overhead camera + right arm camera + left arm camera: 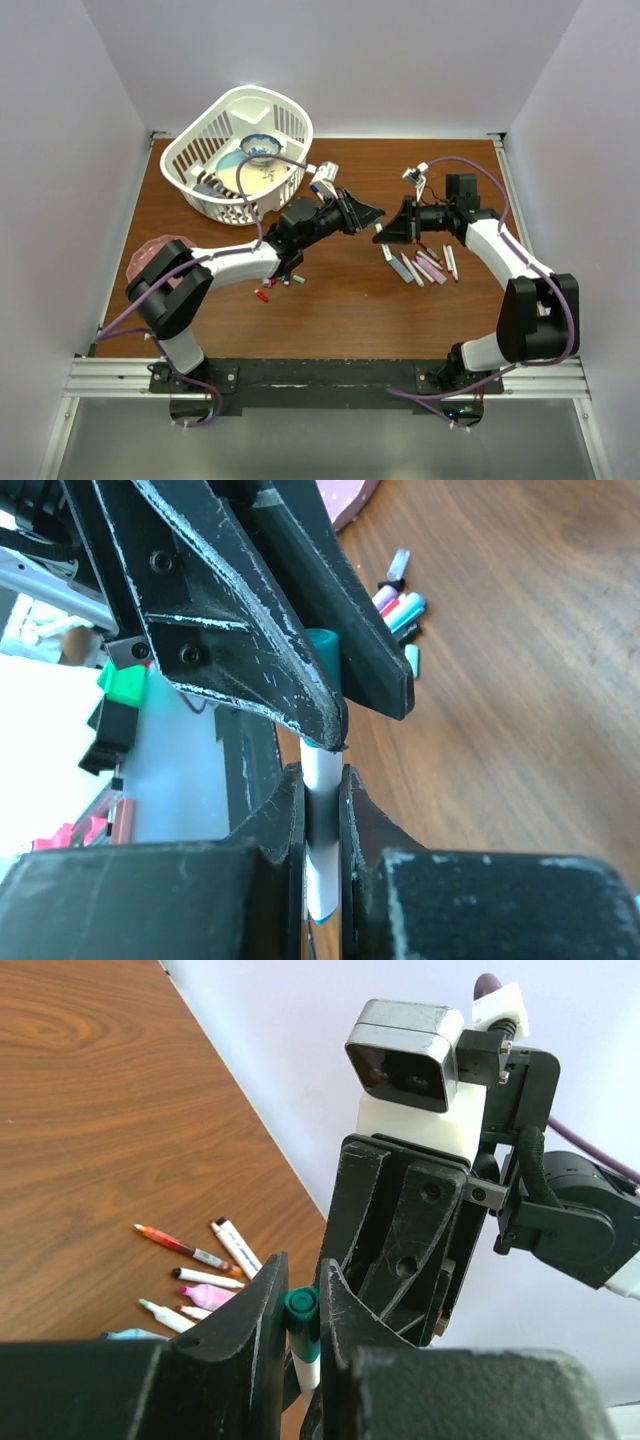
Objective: Open the pen caps
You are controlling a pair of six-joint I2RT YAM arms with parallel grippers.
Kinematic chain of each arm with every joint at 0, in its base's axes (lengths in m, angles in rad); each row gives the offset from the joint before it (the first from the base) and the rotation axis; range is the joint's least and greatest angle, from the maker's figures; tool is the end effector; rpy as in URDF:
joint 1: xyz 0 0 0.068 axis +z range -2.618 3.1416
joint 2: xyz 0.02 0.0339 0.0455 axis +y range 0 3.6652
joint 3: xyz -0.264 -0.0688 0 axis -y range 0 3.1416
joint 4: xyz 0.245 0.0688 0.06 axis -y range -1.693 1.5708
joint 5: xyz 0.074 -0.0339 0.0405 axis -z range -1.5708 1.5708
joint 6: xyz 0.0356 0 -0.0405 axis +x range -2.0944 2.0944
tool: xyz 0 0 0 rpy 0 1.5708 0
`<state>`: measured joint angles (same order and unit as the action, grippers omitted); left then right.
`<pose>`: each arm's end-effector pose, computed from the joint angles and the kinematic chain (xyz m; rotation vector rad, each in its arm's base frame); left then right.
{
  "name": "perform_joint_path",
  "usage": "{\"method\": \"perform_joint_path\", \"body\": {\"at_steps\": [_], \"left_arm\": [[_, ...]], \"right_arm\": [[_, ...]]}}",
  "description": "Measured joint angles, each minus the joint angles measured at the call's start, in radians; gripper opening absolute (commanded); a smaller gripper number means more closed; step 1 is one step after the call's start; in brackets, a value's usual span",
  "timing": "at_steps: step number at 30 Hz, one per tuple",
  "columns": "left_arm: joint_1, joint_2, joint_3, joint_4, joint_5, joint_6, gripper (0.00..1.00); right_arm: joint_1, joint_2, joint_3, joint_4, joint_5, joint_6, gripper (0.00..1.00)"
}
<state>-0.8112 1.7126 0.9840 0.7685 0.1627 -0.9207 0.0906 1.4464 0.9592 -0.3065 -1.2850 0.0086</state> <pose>0.2638 -0.2861 0.2608 0.0519 1.7342 -1.4617 0.2865 0.0603 0.2539 -0.6912 1.9645 1.5289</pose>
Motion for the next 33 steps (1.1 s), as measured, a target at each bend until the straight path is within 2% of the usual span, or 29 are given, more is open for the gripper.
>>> {"method": "perform_joint_path", "body": {"at_steps": [5, 10, 11, 14, 16, 18, 21, 23, 24, 27, 33], "left_arm": [[0.047, -0.013, 0.008, -0.036, 0.023, 0.051, 0.0], [0.148, -0.024, 0.16, -0.24, 0.165, 0.094, 0.0], [0.167, -0.024, 0.198, -0.242, 0.132, 0.109, 0.0], [0.322, -0.042, 0.364, -0.243, 0.02, 0.161, 0.0], [0.414, -0.098, 0.389, -0.216, -0.058, 0.184, 0.0], [0.445, -0.167, 0.378, -0.204, -0.104, 0.195, 0.0], [0.422, -0.248, 0.347, -0.209, -0.095, 0.21, 0.0], [0.403, -0.289, 0.32, -0.25, -0.054, 0.222, 0.0], [0.395, -0.311, 0.298, -0.294, -0.025, 0.235, 0.0], [0.377, -0.37, 0.214, -0.42, 0.017, 0.274, 0.0], [0.211, -0.531, -0.062, -0.729, -0.066, 0.371, 0.0]], "right_arm": [[0.023, 0.021, 0.002, 0.059, 0.003, 0.001, 0.0], [0.06, 0.03, 0.055, 0.189, 0.065, 0.017, 0.0], [0.062, 0.029, 0.06, 0.174, 0.058, 0.018, 0.0], [0.074, 0.027, 0.027, 0.089, 0.023, 0.013, 0.0], [0.08, 0.033, 0.01, 0.044, 0.012, 0.011, 0.0], [0.08, 0.034, 0.005, 0.012, 0.013, 0.006, 0.0], [0.081, 0.033, 0.021, -0.064, 0.087, -0.06, 0.0], [0.08, 0.029, 0.035, -0.112, 0.196, -0.108, 0.0], [0.081, 0.017, 0.04, -0.134, 0.304, -0.14, 0.0], [0.08, -0.005, 0.046, -0.176, 0.495, -0.206, 0.0], [0.08, 0.045, 0.11, -0.277, 0.816, -0.341, 0.02]]}}
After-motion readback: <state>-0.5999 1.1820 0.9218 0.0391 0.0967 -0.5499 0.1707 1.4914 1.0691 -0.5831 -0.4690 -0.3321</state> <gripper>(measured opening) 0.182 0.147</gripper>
